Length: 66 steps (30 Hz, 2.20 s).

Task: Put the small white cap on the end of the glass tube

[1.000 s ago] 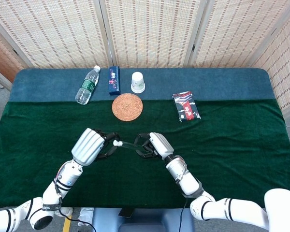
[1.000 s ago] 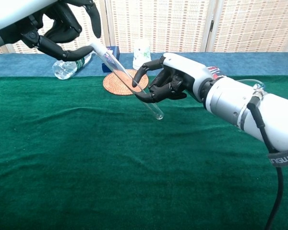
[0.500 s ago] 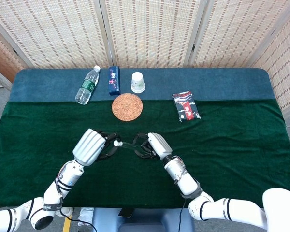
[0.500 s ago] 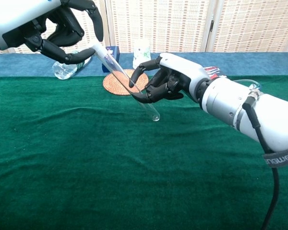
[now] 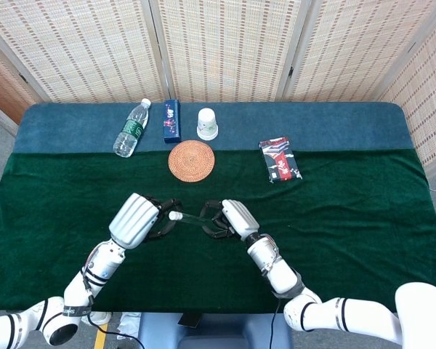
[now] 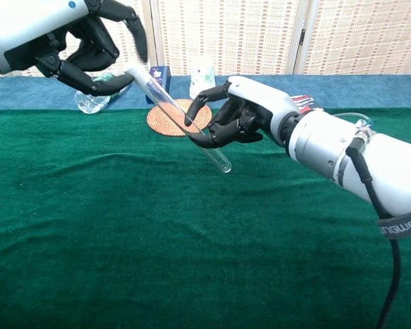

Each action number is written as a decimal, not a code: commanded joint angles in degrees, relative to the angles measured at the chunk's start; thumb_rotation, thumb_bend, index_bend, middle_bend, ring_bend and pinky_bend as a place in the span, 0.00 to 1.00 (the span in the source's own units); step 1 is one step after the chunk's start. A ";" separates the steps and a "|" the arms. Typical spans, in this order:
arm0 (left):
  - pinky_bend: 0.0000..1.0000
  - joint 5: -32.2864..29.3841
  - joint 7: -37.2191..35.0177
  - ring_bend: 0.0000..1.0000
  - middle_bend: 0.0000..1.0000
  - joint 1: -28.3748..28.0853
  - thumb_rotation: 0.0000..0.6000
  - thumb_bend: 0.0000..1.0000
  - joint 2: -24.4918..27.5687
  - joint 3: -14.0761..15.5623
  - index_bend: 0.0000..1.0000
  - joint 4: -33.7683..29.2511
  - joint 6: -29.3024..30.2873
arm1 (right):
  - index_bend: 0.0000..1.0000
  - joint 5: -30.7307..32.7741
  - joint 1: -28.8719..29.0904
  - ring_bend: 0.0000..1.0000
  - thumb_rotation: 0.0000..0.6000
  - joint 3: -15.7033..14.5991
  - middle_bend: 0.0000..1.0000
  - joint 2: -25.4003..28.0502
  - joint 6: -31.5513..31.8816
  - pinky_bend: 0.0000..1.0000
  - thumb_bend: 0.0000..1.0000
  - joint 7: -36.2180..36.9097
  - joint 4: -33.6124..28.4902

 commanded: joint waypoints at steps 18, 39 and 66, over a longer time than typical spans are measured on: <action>0.43 -3.69 0.77 0.34 0.46 3.84 1.00 0.30 7.00 1.11 0.00 -1.66 0.78 | 0.86 9.55 1.79 1.00 1.00 -3.42 1.00 4.99 1.77 1.00 0.55 -23.07 -0.67; 0.29 -4.52 0.16 0.26 0.41 6.62 1.00 0.29 7.73 2.04 0.00 -0.27 2.17 | 0.46 6.31 0.12 1.00 1.00 -7.07 1.00 -5.80 5.00 1.00 0.55 -25.97 13.35; 0.16 -15.20 2.42 0.20 0.34 16.48 1.00 0.29 14.27 3.32 0.10 -0.21 7.32 | 0.25 -12.72 -17.49 0.48 1.00 -13.60 0.36 30.03 23.74 0.46 0.55 -19.58 -11.68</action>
